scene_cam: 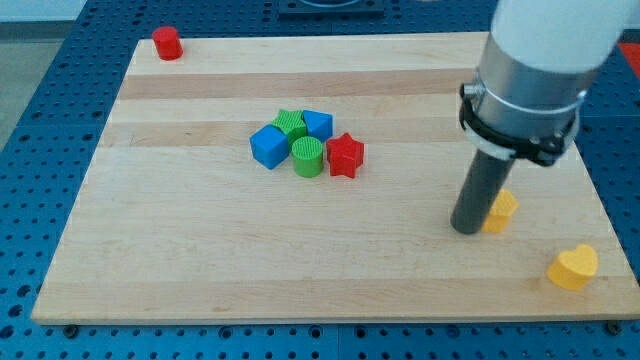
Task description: Move your arm to the top of the yellow hexagon
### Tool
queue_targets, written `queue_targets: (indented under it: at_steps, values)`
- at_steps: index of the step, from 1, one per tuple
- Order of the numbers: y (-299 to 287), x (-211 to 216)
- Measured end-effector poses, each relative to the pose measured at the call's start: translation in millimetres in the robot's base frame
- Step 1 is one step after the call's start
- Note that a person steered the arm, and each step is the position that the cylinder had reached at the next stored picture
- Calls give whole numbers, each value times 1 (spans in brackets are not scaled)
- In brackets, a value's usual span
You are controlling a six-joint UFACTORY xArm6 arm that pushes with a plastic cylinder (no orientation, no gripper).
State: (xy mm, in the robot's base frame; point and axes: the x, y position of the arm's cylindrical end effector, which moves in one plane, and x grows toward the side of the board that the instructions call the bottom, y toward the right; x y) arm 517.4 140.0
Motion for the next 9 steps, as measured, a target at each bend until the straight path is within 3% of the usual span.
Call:
queue_targets:
  at_steps: [3,9]
  values:
    - [-27,-68]
    - [30,-47]
